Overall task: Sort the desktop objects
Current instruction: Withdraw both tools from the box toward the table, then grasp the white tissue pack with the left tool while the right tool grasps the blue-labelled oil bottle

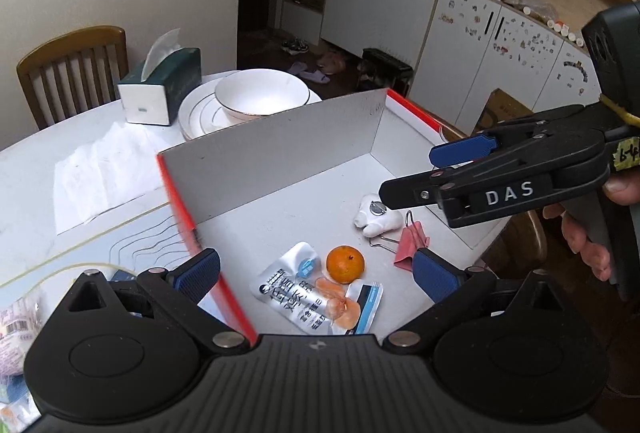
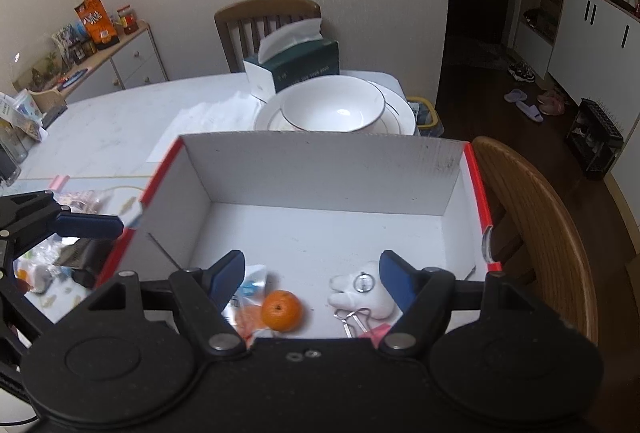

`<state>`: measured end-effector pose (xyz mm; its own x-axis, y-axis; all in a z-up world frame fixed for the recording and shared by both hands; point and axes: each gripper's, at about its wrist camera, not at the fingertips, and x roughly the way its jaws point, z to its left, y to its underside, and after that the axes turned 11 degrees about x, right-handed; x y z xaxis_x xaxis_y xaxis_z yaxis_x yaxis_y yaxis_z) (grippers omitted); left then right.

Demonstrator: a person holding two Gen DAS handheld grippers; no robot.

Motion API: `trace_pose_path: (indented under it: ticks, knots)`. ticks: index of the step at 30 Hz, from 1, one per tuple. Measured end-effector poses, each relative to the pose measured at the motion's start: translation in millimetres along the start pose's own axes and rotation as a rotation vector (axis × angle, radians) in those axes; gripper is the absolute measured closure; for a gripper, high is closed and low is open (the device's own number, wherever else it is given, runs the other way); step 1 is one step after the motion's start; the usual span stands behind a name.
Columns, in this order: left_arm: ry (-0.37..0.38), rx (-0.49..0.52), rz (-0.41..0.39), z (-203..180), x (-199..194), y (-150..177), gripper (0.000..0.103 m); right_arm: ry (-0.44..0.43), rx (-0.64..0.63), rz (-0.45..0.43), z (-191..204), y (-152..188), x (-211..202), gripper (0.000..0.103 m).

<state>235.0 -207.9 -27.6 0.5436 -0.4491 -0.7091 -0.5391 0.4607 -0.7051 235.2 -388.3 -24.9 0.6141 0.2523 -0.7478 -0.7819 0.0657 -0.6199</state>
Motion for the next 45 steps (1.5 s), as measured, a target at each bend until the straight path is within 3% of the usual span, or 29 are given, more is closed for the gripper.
trace_pose_path:
  ticks: [14, 22, 31, 45]
  knots:
    - [-0.015, -0.033, -0.06, 23, -60, 37, 0.0, -0.074, -0.006, -0.097, 61, 19, -32, 0.029]
    - [-0.079, -0.041, -0.08, 50, -94, 67, 0.0, -0.103, -0.033, -0.11, 107, 33, -33, 0.029]
    - [-0.123, -0.082, -0.098, 87, -125, 104, 0.0, -0.133, -0.067, -0.108, 158, 50, -24, 0.029]
    - [-0.222, -0.125, -0.042, 147, -145, 175, 0.0, -0.116, -0.097, -0.076, 224, 87, 9, 0.029]
